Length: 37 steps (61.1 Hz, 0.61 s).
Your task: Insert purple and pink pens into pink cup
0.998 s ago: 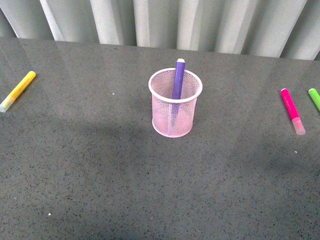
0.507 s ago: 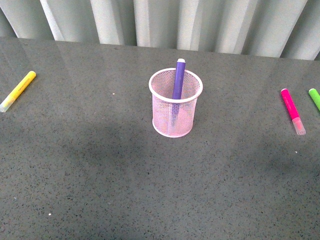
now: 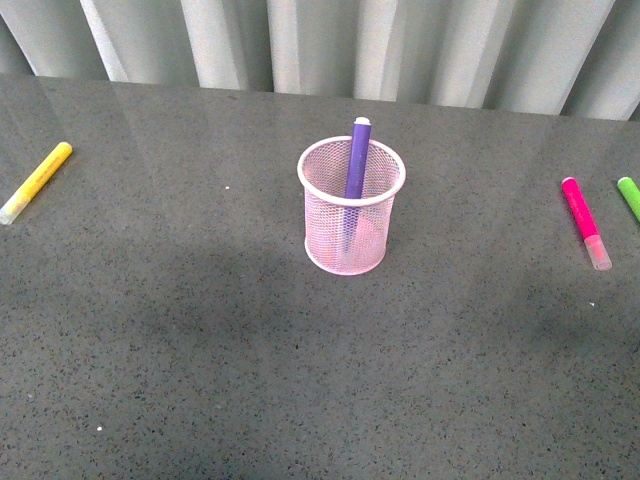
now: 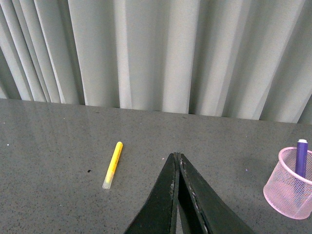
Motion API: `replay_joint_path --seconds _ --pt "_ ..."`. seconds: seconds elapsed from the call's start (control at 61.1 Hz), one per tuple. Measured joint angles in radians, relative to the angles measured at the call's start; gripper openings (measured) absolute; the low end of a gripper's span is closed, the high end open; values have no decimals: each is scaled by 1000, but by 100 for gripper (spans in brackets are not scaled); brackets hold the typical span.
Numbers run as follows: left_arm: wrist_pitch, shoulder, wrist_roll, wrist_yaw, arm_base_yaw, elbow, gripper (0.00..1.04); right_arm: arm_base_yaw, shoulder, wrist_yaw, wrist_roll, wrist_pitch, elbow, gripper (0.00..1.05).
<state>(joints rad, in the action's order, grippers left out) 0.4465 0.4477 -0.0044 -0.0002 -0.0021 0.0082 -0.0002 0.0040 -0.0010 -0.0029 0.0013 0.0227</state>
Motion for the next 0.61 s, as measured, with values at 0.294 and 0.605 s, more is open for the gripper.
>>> replay_joint_path --seconds 0.294,0.605 --pt "-127 -132 0 0 0 0 4 0 0 0 0 0 0 98" --pt "-233 -237 0 0 0 0 4 0 0 0 0 0 0 98"
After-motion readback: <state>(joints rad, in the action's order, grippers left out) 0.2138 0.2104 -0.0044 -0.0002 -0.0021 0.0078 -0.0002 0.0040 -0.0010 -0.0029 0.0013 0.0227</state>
